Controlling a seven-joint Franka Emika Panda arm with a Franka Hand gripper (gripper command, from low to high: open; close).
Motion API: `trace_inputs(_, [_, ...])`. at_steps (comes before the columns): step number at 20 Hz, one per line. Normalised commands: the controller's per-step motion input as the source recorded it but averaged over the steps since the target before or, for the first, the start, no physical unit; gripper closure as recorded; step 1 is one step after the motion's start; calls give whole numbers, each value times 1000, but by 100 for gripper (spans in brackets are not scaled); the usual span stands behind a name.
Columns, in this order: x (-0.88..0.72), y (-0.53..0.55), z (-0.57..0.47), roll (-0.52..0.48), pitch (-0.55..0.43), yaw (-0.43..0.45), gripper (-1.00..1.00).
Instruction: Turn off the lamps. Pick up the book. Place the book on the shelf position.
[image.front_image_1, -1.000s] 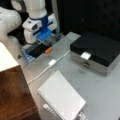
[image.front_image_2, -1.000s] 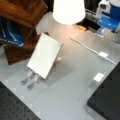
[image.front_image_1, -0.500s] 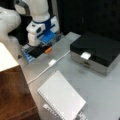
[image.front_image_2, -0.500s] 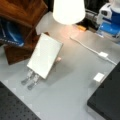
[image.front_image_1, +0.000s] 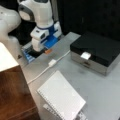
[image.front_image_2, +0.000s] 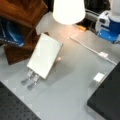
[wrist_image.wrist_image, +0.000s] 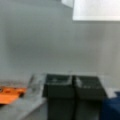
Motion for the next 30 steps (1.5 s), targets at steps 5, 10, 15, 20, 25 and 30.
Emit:
trace_inputs(5, [-310, 2, -365, 101, -267, -20, 100])
trace_inputs(10, [-401, -8, -357, 87, -265, -25, 100])
trace_inputs(15, [-428, -58, -440, 71, -291, -24, 100])
trace_inputs(20, [-480, -105, -442, 68, -321, -20, 100])
trace_inputs(25, [-527, -148, -399, 61, -375, -8, 100])
trace_inputs(30, [-523, -196, -355, 52, -407, 4, 100])
